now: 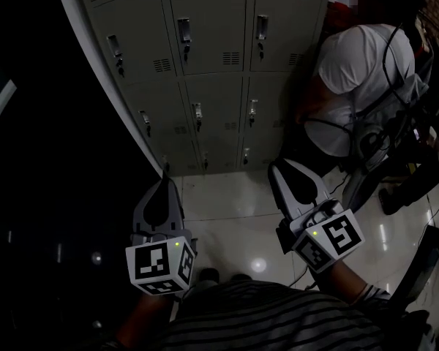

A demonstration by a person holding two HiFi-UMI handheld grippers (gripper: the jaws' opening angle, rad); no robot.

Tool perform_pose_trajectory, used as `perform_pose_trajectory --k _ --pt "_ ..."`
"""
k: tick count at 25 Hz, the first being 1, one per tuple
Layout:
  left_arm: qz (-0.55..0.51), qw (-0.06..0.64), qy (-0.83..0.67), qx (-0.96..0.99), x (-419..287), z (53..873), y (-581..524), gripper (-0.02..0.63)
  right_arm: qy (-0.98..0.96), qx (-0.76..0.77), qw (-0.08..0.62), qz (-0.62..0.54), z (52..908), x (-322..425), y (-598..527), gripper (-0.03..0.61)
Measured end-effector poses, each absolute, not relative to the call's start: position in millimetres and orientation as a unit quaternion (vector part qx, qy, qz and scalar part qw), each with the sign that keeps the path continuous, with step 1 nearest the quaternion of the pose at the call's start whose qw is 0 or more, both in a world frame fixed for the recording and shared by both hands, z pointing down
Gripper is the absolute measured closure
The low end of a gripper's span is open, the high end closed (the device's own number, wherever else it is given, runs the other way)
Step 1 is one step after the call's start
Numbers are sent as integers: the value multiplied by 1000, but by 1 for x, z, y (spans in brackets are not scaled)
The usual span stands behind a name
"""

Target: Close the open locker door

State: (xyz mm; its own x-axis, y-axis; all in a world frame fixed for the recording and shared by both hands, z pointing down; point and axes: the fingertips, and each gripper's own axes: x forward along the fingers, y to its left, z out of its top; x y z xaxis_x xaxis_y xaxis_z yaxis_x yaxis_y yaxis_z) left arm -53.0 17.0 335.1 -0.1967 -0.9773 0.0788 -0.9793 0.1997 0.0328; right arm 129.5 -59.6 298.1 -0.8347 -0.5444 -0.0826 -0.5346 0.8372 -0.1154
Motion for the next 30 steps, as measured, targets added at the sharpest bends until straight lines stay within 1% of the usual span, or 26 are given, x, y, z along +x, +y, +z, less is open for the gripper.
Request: perform_pose_trajectory --k 4,11,19,30 --pt "16 39 -767 640 -50 336 32 611 942 -325 47 -69 309 140 -54 578" --pt "20 52 -747 662 -60 343 50 611 935 -345 28 -82 318 113 -32 578" --pt "16 56 -729 682 -71 345 59 611 945 -314 41 -87 313 61 0 578" --pt "5 57 -720 692 -87 344 60 611 951 -297 20 -77 320 22 9 578"
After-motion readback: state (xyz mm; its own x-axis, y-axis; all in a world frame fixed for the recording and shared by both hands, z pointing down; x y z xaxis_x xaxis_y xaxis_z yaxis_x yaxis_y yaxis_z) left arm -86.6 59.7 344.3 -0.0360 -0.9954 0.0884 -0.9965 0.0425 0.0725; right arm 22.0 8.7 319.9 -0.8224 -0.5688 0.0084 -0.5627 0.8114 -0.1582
